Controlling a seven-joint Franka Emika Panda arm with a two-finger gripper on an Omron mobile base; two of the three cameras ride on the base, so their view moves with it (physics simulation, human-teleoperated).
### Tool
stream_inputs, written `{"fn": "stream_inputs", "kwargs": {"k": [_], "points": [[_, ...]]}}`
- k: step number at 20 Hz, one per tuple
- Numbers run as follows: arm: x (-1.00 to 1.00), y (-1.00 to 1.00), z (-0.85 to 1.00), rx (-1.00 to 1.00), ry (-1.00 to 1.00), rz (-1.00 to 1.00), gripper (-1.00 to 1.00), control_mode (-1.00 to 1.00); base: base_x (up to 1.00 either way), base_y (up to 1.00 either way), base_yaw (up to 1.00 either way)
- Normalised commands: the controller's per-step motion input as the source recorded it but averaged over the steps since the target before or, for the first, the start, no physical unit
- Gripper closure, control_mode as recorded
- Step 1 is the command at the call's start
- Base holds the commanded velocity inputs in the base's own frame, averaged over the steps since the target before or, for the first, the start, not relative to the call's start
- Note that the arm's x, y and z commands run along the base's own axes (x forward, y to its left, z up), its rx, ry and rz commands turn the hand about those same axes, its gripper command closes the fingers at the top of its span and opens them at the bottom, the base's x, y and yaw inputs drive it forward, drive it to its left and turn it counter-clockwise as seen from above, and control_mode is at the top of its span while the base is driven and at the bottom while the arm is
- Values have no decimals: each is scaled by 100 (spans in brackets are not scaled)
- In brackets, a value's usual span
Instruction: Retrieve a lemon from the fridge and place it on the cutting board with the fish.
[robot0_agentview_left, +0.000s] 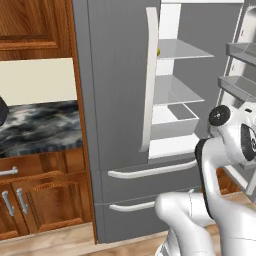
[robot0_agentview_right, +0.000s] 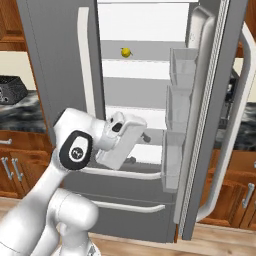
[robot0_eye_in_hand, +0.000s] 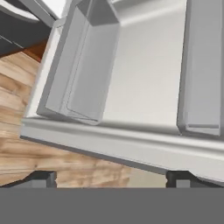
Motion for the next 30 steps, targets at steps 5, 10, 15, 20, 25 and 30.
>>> {"fn": "stream_inputs", "kwargs": {"k": [5,10,15,20,25,30], "points": [[36,90,-42,31,-3,-35,-100,-100,0,0,0],[0,14,-37,67,-19,-25,-100,-100,0,0,0],[-2,7,-16,63,-26,-2,-100,-100,0,0,0],[0,36,5,40,-32,1,-100,-100,0,0,0],[5,73,35,-12,-29,16,-100,-100,0,0,0],[0,60,37,-13,-15,7,-100,-100,0,0,0]]}}
